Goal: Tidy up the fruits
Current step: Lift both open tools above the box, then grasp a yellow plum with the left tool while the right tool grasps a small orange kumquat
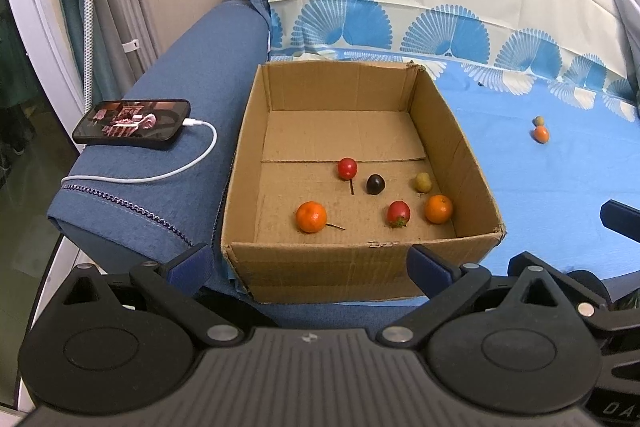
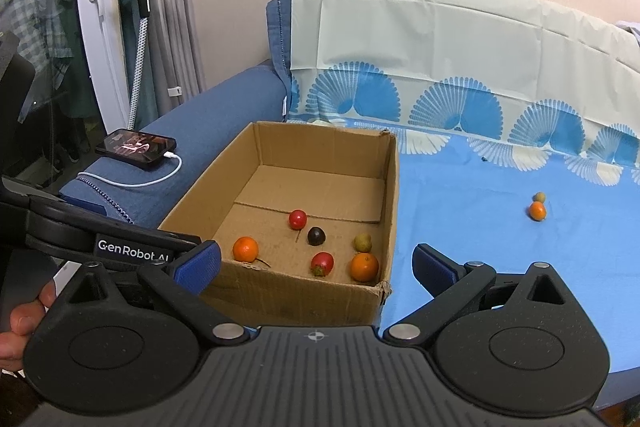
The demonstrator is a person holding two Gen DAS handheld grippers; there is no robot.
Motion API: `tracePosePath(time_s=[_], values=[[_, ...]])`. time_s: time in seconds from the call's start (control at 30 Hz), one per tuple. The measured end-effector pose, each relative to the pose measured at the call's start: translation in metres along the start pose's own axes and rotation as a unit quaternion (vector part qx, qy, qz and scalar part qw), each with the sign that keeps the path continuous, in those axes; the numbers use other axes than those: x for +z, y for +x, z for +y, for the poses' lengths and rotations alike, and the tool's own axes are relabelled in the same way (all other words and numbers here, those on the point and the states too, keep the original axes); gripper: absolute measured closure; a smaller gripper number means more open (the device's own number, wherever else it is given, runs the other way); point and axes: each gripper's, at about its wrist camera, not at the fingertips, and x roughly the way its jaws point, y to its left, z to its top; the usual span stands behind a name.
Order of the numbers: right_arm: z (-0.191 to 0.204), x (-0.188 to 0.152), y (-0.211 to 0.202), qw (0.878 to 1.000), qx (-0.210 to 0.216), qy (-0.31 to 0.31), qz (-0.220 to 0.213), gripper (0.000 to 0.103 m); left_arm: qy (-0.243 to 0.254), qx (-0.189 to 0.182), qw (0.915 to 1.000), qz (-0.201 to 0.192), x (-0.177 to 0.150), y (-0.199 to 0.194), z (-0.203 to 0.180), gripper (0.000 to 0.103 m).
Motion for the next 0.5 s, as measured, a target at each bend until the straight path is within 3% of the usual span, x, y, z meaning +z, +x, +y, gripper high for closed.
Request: tracePosePath(time_s=[0.3,0.5], values=[[-0.022,0.002,0.01,1.0,-0.007,0.03,-0.002,0.002,0.014,-0.002,0.9998,0.011,0.016,0.015,-0.015,0.0],[-0.066,0.01,0.023,0.997,-0.044,0.067,-0.013,0.001,0.021,-0.012,0.9995,0.02,0.043,0.032,-0.034,0.0]])
